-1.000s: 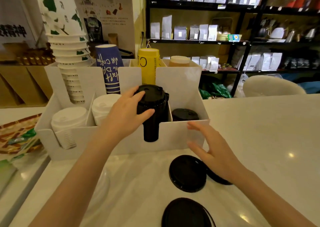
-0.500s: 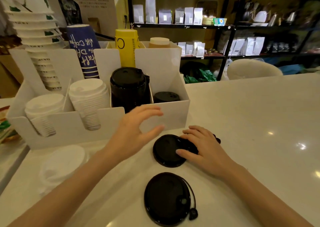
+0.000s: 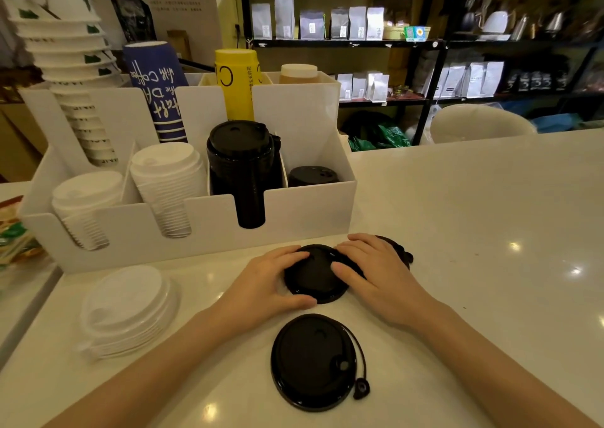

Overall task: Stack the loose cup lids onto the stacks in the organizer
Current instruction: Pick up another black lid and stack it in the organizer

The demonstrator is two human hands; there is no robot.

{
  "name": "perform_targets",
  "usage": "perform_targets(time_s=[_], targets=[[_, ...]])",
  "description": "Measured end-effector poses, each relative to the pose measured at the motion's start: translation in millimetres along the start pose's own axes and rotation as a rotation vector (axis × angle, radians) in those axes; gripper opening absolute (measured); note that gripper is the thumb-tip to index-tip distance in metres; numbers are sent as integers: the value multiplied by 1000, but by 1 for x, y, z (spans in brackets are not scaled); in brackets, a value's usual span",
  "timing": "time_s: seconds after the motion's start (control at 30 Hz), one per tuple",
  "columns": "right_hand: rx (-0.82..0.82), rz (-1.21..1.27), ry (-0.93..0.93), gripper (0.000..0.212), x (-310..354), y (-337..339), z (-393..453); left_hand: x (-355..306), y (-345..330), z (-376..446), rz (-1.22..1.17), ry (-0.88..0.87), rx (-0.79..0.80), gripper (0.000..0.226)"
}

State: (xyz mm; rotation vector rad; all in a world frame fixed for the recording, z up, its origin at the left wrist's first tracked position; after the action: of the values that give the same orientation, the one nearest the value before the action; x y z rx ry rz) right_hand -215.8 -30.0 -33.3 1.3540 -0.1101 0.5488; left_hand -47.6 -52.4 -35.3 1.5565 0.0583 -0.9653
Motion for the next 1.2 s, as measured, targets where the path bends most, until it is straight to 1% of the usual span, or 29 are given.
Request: perform_targets(time_s=[0.07, 0.2, 0.33, 0.43, 0.53, 0.67, 0.8, 0.9, 1.07, 1.2], targets=[[-2, 62, -15, 42, 1, 1, 1, -2, 7, 0, -1, -7, -13, 71], [-12, 274, -40, 32, 5, 7, 5, -11, 29, 0, 6, -30, -52, 68], [-9, 369, -28, 29, 14, 20, 9, -22, 51, 0, 2, -62, -107, 64], [-68, 458, 8, 27, 23, 33, 12, -29, 65, -1, 1, -112, -141, 64], [-131, 502, 38, 34, 31, 47, 19, -36, 82, -2, -6, -176, -216, 65], [-188, 546, 72, 27, 39, 64, 36, -43, 107, 0, -14, -240, -341, 66], [-250, 694, 129, 29, 52, 79, 57, -47, 130, 5, -47, -232, -452, 65], [-287, 743, 164, 33, 61, 84, 75, -45, 145, 10, -95, -220, -508, 63], [-388, 846, 177, 29, 79, 89, 100, -28, 161, 20, -266, -189, -595, 69], [-379, 874, 203, 27, 88, 82, 116, -15, 166, 25, -293, -141, -644, 61]])
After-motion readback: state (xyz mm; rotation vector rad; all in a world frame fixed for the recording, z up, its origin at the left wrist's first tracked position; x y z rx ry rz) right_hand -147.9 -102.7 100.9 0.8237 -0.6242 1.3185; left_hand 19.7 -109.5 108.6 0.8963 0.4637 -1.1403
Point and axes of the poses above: each hand's wrist, its own z-axis towards the middle knuckle, its own y-axis out of the back of the hand, x = y × z, the point moved 4 cm from there along z, towards the middle knuckle, and after that the axes turned 2 degrees about y, right-handed, at the moved point
